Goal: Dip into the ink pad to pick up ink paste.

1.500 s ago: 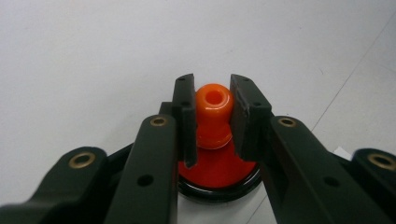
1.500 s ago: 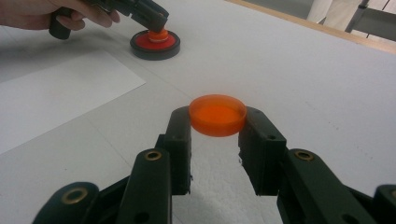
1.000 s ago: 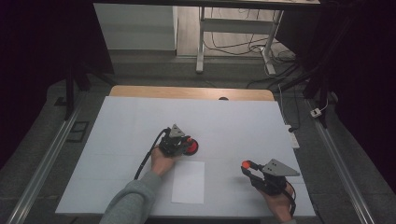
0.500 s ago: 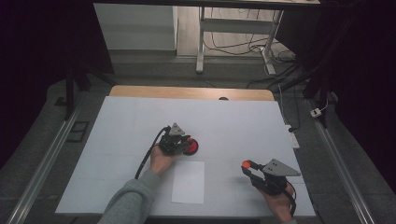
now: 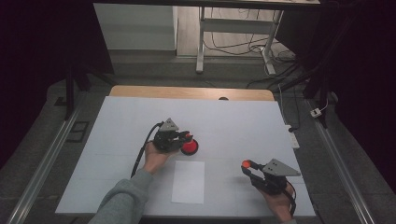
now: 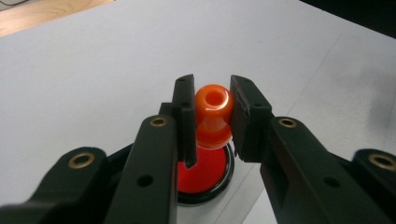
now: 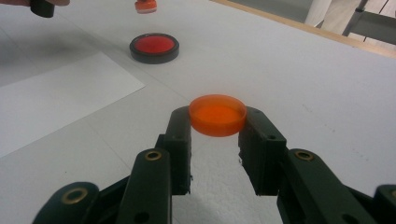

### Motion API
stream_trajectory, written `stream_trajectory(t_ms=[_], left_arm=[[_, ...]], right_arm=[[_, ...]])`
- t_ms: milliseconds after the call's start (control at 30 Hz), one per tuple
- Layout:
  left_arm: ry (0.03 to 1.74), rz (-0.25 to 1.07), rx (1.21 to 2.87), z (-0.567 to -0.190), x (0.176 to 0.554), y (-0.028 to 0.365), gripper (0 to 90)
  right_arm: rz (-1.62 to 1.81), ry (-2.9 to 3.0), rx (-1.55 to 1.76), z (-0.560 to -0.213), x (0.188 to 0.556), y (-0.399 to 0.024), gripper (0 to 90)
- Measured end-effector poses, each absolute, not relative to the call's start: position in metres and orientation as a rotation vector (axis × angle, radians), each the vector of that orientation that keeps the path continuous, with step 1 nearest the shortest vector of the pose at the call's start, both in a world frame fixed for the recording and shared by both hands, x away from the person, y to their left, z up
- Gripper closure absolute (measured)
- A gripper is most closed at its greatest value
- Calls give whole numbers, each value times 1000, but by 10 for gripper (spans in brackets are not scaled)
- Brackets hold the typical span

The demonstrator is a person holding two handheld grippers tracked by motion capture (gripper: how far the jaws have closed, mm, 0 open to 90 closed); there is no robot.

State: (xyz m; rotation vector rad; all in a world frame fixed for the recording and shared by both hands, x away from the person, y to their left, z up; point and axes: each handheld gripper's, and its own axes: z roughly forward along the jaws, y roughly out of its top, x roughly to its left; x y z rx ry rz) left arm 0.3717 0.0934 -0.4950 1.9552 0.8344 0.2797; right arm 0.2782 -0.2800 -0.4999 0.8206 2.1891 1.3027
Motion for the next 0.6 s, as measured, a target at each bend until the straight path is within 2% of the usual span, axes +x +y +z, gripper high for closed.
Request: stream_trajectory(t_ms=[600], left_arm=[[810, 247, 1927, -486, 362, 107, 722]], right_arm=[[1301, 2187, 828, -500, 279, -282, 646]])
